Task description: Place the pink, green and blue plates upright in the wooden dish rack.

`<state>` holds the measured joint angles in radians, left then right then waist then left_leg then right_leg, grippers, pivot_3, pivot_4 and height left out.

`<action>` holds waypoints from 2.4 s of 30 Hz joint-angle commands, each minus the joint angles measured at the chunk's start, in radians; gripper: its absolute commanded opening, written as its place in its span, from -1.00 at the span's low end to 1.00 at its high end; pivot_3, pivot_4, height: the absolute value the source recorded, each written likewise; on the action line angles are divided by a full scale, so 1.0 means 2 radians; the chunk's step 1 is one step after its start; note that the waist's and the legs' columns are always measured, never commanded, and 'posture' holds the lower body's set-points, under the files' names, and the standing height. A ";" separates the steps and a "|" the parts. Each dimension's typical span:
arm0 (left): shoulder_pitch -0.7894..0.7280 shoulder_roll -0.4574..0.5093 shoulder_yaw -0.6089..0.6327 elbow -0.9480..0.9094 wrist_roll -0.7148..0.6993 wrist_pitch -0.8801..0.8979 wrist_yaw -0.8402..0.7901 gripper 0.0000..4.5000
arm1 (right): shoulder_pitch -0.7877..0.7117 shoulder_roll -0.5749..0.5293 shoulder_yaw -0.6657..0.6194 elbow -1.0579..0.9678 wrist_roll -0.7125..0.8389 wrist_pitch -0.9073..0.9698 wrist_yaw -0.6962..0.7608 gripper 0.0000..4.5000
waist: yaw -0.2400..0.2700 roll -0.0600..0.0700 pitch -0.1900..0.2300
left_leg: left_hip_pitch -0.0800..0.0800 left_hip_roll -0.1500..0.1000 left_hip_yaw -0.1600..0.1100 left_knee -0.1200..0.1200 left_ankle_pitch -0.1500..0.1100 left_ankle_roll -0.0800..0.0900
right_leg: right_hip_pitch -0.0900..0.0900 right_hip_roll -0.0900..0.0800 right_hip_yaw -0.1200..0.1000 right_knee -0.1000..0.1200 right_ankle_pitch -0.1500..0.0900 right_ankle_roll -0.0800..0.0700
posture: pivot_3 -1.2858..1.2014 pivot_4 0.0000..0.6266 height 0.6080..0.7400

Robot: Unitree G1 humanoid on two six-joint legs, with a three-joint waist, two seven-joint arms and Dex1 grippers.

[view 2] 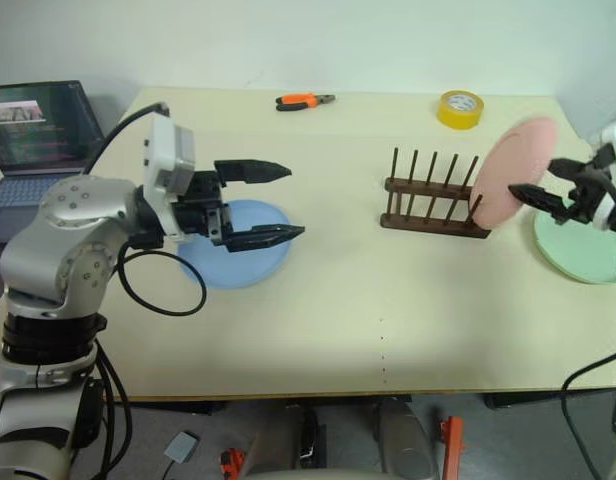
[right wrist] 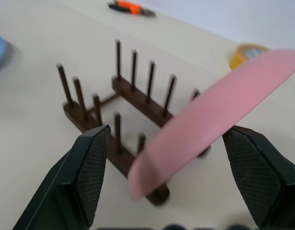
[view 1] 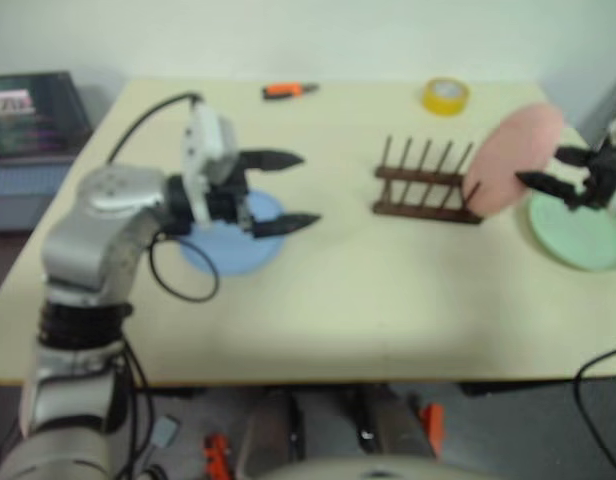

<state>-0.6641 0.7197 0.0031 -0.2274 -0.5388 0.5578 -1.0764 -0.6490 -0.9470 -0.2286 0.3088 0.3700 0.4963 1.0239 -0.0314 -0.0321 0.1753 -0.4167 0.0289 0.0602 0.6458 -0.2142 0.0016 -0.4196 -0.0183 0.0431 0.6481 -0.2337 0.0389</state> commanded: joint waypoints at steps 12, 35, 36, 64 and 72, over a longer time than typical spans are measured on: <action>0.003 0.005 0.007 -0.025 0.000 -0.007 0.010 1.00 | -0.020 -0.015 -0.006 -0.008 -0.002 -0.004 -0.002 0.75 | 0.000 0.000 0.000 | 0.000 0.000 0.000 0.000 0.000 0.000 | 0.000 0.000 0.000 0.000 0.000 0.000 | 0.03 -0.52 1.00; -0.012 -0.004 -0.012 -0.005 0.009 -0.011 -0.006 1.00 | 0.138 -0.117 0.045 0.096 -0.135 -0.135 0.025 0.75 | -0.001 0.000 0.000 | 0.001 0.000 0.001 0.000 0.000 0.000 | 0.000 0.000 0.001 0.001 0.000 0.000 | 0.03 -0.52 1.00; -0.012 -0.004 -0.012 -0.005 0.008 -0.011 -0.006 1.00 | 0.132 -0.116 0.054 0.107 -0.144 -0.145 0.023 0.75 | -0.001 0.000 0.000 | 0.001 0.000 0.001 0.000 0.000 0.000 | 0.000 0.000 0.001 0.001 0.000 0.000 | 0.03 -0.52 1.00; 0.013 0.012 0.001 -0.056 -0.015 0.029 0.015 1.00 | 0.069 -0.069 0.138 0.277 -0.236 -0.305 0.000 0.58 | -0.003 0.000 0.000 | 0.007 0.000 0.001 0.000 0.000 0.000 | 0.007 0.000 0.001 0.000 -0.001 -0.002 | 0.03 -0.52 1.00; 0.009 0.012 -0.001 -0.057 -0.015 0.031 0.018 1.00 | 0.073 -0.069 0.138 0.273 -0.240 -0.308 -0.004 -0.60 | -0.002 0.000 0.000 | 0.008 0.000 0.001 0.000 0.000 0.000 | 0.007 0.000 0.001 0.000 -0.001 -0.002 | 0.03 -0.52 1.00</action>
<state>-0.6338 0.7380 -0.0304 -0.3101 -0.5514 0.6247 -1.0480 -0.5025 -1.0749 0.0607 0.8700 -0.1061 -0.1093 1.0197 -0.0361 -0.0318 0.1751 -0.4012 0.0284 0.0615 0.6462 -0.2141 0.0015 -0.4054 -0.0187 0.0449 0.6488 -0.2357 0.0345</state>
